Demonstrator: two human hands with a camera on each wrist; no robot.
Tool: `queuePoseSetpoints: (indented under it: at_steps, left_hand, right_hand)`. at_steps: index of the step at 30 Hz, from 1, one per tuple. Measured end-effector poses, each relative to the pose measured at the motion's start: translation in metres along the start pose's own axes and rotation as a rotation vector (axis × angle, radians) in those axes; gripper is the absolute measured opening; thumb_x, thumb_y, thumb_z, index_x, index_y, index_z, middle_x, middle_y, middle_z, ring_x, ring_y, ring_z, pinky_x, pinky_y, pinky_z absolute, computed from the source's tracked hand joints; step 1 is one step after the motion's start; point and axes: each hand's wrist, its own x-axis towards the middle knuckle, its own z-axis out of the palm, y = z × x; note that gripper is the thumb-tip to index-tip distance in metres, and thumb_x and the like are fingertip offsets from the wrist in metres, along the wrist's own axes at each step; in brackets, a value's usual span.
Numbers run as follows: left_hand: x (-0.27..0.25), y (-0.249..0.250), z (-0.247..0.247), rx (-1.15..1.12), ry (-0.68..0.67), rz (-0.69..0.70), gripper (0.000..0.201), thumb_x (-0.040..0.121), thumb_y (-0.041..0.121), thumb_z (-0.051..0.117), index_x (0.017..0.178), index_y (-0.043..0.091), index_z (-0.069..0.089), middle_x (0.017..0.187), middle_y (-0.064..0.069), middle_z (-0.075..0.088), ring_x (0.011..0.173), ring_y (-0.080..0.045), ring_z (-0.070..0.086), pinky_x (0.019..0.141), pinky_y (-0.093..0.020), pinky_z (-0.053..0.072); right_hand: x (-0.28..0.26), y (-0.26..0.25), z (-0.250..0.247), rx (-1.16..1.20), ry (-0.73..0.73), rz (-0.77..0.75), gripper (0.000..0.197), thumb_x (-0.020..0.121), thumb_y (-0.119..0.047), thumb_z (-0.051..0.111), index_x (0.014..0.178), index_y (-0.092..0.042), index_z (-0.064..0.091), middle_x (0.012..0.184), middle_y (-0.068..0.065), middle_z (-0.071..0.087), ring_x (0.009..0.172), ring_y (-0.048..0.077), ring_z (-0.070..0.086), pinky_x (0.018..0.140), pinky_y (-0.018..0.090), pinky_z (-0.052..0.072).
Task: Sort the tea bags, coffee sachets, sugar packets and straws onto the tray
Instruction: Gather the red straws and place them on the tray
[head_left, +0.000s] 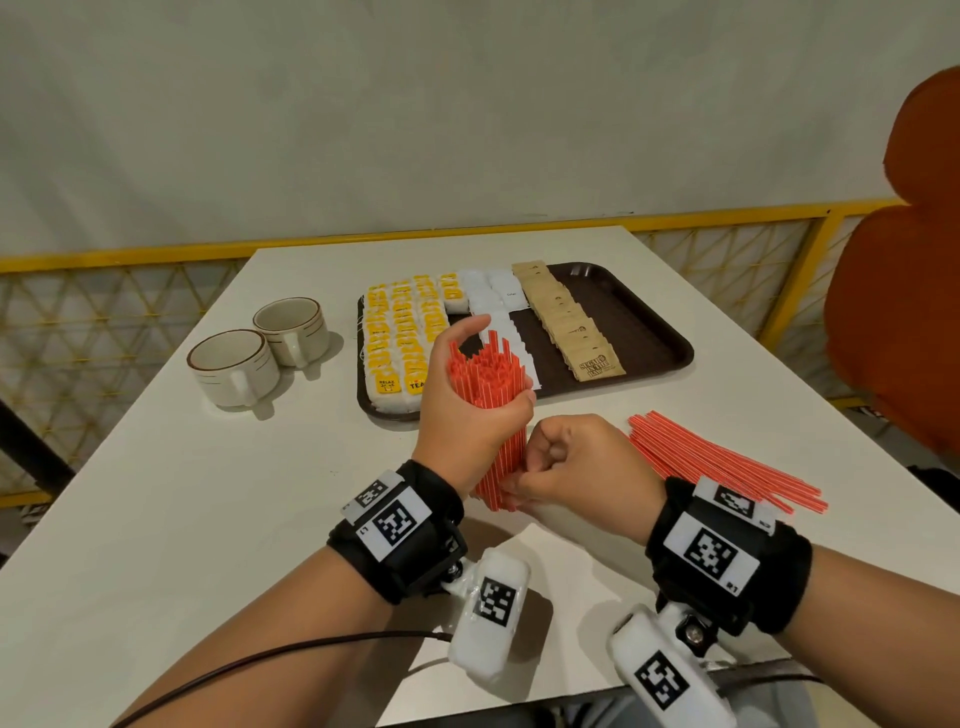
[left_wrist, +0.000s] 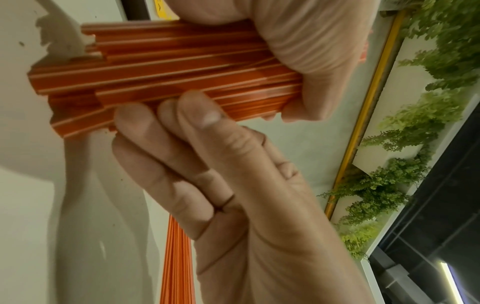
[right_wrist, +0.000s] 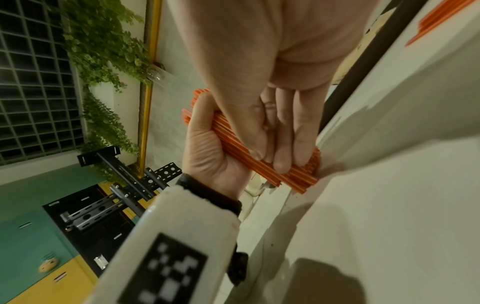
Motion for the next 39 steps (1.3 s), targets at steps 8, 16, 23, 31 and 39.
queuePoseSetpoints:
  at_steps: [8, 16, 23, 31, 39]
  left_hand:
    - [0.004, 0.003, 0.001, 0.044, -0.045, 0.022, 0.064, 0.067, -0.005, 0.070, 0.119, 0.026, 0.050, 0.110, -0.006, 0.059, 0.083, -0.020, 0.066, 0.072, -0.021, 0.052]
    - [0.003, 0.000, 0.004, 0.053, -0.073, 0.006, 0.061, 0.070, -0.007, 0.071, 0.117, 0.025, 0.051, 0.104, -0.014, 0.060, 0.086, -0.022, 0.066, 0.071, -0.020, 0.052]
    - [-0.001, -0.005, 0.001, 0.050, -0.091, -0.044, 0.061, 0.070, -0.004, 0.072, 0.115, 0.033, 0.051, 0.097, -0.005, 0.061, 0.084, -0.016, 0.066, 0.071, -0.021, 0.052]
    - [0.002, -0.007, 0.001, 0.184, -0.182, -0.165, 0.035, 0.060, 0.027, 0.076, 0.090, 0.026, 0.059, 0.085, -0.007, 0.065, 0.082, -0.021, 0.066, 0.081, -0.042, 0.056]
    - [0.003, -0.002, 0.002, 0.166, -0.282, -0.182, 0.042, 0.067, 0.005, 0.075, 0.099, 0.027, 0.059, 0.086, 0.007, 0.066, 0.084, -0.010, 0.066, 0.084, -0.031, 0.055]
  right_hand:
    - [-0.005, -0.008, -0.020, 0.077, -0.200, 0.005, 0.016, 0.079, -0.016, 0.076, 0.076, -0.004, 0.066, 0.078, 0.005, 0.074, 0.077, 0.016, 0.071, 0.079, 0.032, 0.055]
    - [0.006, -0.001, -0.024, -0.094, -0.510, 0.012, 0.020, 0.092, -0.009, 0.059, 0.106, -0.014, 0.073, 0.107, -0.004, 0.072, 0.100, 0.007, 0.066, 0.092, 0.021, 0.051]
    - [0.008, 0.000, -0.020, -0.106, -0.536, -0.057, 0.024, 0.094, -0.005, 0.055, 0.112, -0.009, 0.069, 0.113, 0.001, 0.070, 0.103, 0.006, 0.065, 0.093, 0.019, 0.049]
    - [0.010, -0.022, -0.062, -0.135, -0.151, -0.153, 0.019, 0.087, -0.021, 0.067, 0.074, -0.008, 0.067, 0.070, 0.003, 0.069, 0.065, 0.015, 0.063, 0.067, 0.030, 0.053]
    - [0.025, -0.069, -0.049, -0.309, -0.170, -0.444, 0.048, 0.101, -0.035, 0.038, 0.147, -0.023, 0.033, 0.154, -0.008, 0.030, 0.142, -0.001, 0.017, 0.114, 0.014, 0.015]
